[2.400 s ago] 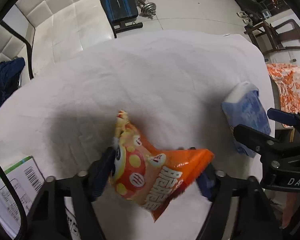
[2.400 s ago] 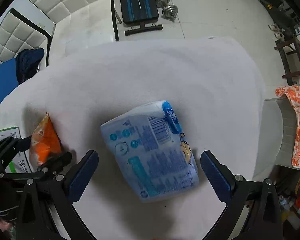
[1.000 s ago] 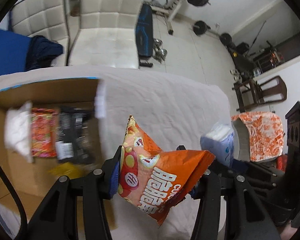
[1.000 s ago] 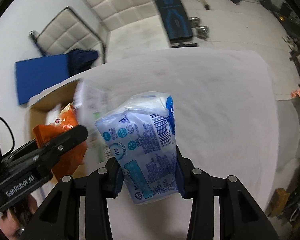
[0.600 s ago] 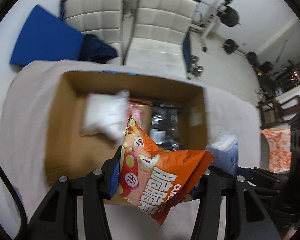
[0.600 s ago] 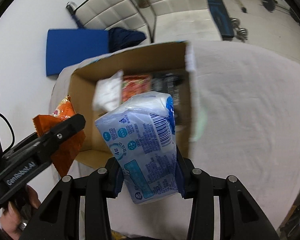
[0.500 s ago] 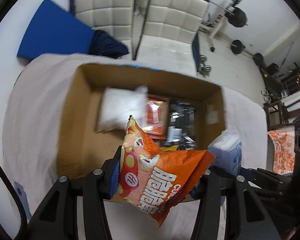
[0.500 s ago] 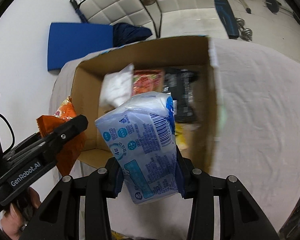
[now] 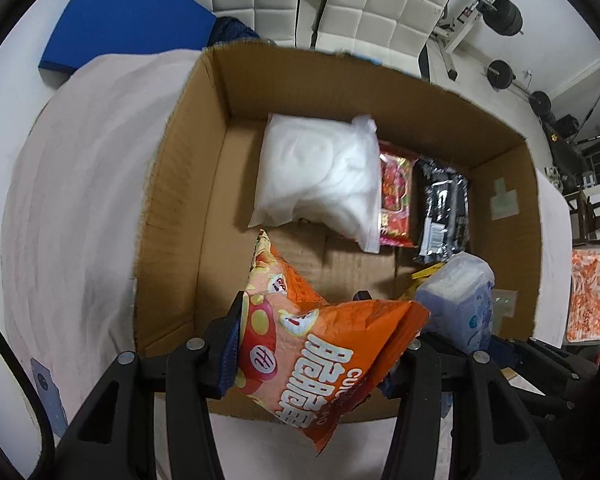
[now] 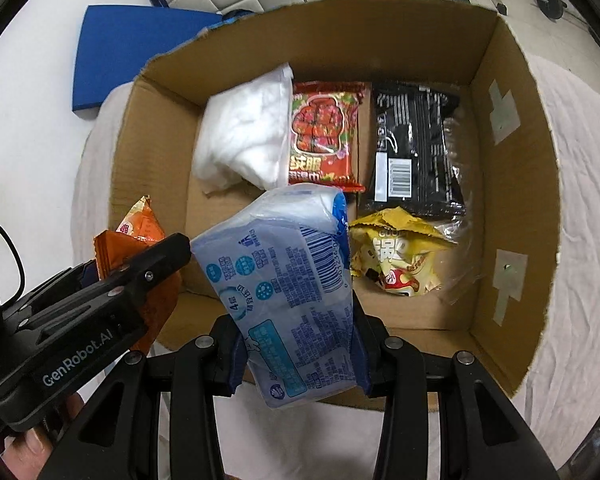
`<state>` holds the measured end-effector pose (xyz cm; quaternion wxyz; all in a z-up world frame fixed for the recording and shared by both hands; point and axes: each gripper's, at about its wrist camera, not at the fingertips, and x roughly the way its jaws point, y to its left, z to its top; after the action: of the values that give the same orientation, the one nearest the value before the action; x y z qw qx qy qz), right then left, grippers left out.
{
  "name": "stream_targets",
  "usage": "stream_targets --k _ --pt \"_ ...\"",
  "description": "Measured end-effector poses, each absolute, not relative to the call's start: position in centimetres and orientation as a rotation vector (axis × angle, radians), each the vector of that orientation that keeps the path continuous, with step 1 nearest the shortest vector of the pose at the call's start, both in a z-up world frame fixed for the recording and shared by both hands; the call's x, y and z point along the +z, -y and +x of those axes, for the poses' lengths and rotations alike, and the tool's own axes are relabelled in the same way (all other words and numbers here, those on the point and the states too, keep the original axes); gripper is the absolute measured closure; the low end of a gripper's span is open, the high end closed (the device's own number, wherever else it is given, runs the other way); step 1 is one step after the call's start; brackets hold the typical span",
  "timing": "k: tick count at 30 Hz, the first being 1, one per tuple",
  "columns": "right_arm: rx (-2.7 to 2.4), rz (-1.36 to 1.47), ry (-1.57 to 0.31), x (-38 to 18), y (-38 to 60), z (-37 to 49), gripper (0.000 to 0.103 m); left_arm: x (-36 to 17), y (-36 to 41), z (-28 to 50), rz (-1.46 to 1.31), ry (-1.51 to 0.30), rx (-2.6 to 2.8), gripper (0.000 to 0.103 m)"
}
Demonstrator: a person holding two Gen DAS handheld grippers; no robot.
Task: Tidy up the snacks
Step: 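Carry both packs into the box and open both grippers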
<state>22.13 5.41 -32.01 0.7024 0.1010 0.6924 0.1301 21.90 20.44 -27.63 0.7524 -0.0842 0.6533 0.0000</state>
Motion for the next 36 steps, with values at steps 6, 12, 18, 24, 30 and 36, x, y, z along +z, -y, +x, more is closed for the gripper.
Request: stream_targets --k 6,12,18,24,30,36 --pt "0.272 0.227 -1.562 -33.6 -5.3 22.5 0.058 -29.5 -20.3 22.2 -0.171 -1.453 -0.01 0.054" --pt "0.273 0.227 -1.577 -34.6 -5.5 22.8 0.055 -30.3 -20.2 22.6 -0.158 -1.461 -0.017 0.053" --pt "0.262 0.234 -1.586 -34.9 -5.3 22.9 0.049 -30.0 -20.4 22.6 -0.178 -1.46 -0.013 0.053" --pt "0.261 0.223 -1.57 -33.8 -5.0 22.8 0.038 -29.1 -20.2 22.4 -0.192 -1.45 -0.02 0.052" --pt "0.225 0.181 -1.532 -31.9 -4.3 22.4 0.02 -27.2 -19.7 22.2 -0.172 -1.411 -0.011 0.038" --pt "0.16 0.145 -1.495 -29.8 -2.1 21.6 0.014 -24.2 -19.6 21.5 -0.124 -1.33 0.033 0.005"
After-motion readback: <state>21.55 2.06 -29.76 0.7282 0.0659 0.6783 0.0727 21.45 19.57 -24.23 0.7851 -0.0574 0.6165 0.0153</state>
